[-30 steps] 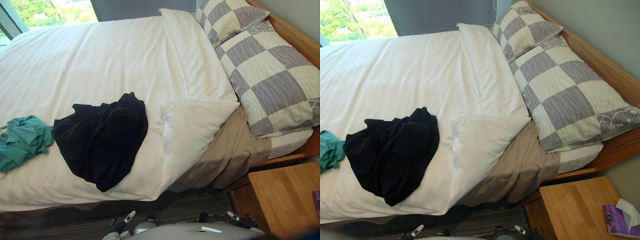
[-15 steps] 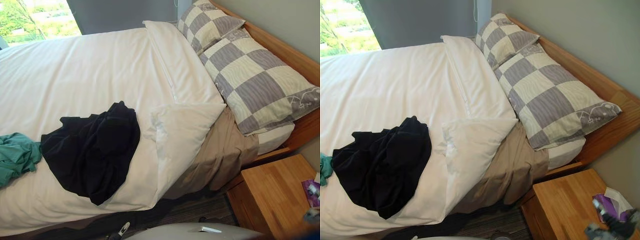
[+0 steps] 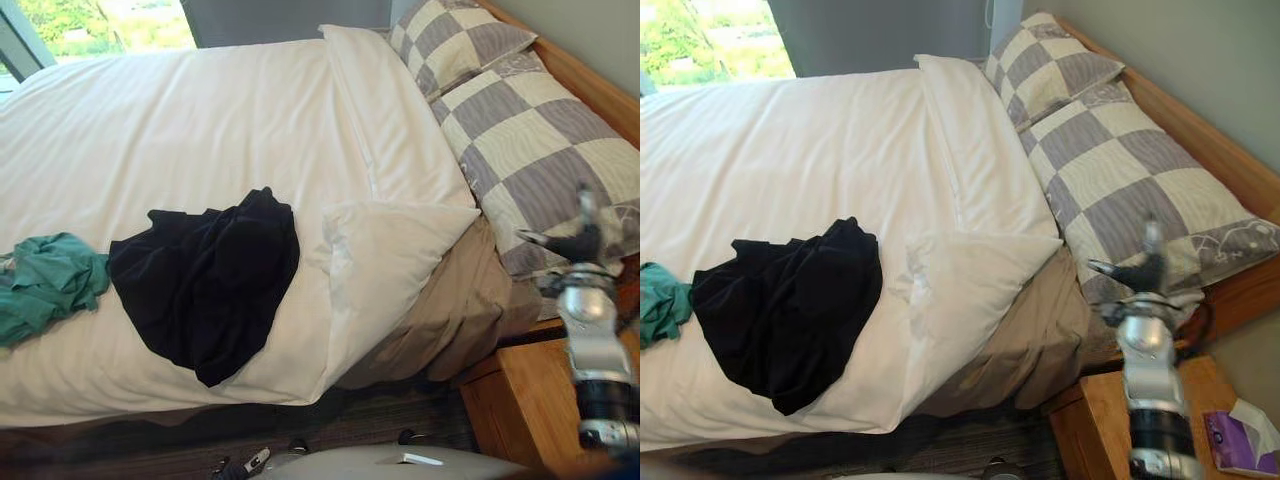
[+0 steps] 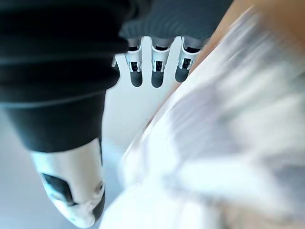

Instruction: Tidy the bed and pick cloth on bed and put in laundry

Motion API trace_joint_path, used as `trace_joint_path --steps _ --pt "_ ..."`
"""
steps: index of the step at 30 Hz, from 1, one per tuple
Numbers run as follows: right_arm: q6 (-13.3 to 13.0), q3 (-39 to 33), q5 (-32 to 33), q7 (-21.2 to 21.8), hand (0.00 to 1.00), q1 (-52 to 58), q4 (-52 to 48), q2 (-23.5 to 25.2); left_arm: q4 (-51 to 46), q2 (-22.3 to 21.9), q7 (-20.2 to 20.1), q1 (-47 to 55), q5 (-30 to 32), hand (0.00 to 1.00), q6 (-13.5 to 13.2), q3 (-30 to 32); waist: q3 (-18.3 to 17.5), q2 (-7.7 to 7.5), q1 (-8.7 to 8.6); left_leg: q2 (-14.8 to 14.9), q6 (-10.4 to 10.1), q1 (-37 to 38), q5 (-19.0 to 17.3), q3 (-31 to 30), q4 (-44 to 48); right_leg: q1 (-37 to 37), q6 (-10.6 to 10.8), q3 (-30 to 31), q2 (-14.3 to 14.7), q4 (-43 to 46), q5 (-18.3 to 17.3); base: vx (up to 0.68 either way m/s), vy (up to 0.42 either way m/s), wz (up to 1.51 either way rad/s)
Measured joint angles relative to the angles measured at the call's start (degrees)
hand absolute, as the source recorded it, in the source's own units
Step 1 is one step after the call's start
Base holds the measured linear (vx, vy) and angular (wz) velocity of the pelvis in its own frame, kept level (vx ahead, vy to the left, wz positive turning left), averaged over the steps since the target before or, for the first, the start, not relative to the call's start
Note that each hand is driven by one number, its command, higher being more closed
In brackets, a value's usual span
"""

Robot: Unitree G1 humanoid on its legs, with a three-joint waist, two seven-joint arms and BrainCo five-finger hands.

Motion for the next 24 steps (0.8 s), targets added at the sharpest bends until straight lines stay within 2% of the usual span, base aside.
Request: trace_joint_path --steps 4,8,14,16,18,24 --pt "-0.6 9.5 -1.5 2.4 0.0 -9.8 5.9 -2.3 -0.2 0.0 0.1 -0.6 -0.1 0.0 -1.2 -0.7 2.4 0.1 1.28 -1.0 0.6 -1.2 0.5 -1.4 0.0 -0.2 0.4 -1.1 -1.1 -0.3 0.3 -0.01 0.025 0.2" --pt "-1.8 14.2 -4.3 3.8 0.0 -15.4 7.8 -2.3 -0.5 0.3 1.3 -0.6 -0.1 0.0 -2.1 -1.5 3.5 -0.11 1.25 -1.6 1.1 -3.2 1.0 -2.2 0.0 -1.7 0.8 -1.7 -1.6 -0.6 0.8 0.0 0.02 0.11" --pt "-1.9 18.1 -7.6 4.5 0.0 -21.9 12.9 -4.5 -2.3 0.3 2.1 -0.9 -0.2 0.0 -2.6 -2.4 7.0 -0.09 1.42 -2.9 1.9 -5.9 1.9 -4.2 0.0 -3.0 1.3 -3.5 -3.0 -0.9 1.6 -0.02 0.023 0.18" --pt "-1.9 18.6 -7.7 4.5 0.0 -22.9 13.3 -4.7 -2.4 0.3 2.1 -1.0 -0.2 0.0 -2.7 -2.4 7.1 0.0 1.42 -3.0 2.1 -7.0 2.3 -4.2 0.0 -4.2 1.2 -3.6 -3.0 -1.0 2.2 -0.02 0.012 0.02" --pt "-1.8 18.6 -8.8 4.6 0.0 -24.9 15.2 -4.8 -2.4 0.3 2.1 -1.4 -0.8 0.0 -3.1 -2.5 9.6 -0.07 1.37 -3.2 2.3 -7.5 2.7 -4.3 0.0 -4.4 1.2 -3.6 -3.2 -1.2 2.9 -0.04 0.031 0.05" --pt "-1.8 19.2 -9.9 4.7 0.0 -24.9 16.2 -4.8 -2.4 0.4 2.4 -2.0 -1.4 0.0 -3.4 -3.5 11.3 0.33 1.37 -3.9 2.7 -10.4 4.0 -5.6 0.0 -6.6 1.6 -4.4 -3.9 -1.2 3.7 -0.04 0.025 0.11"
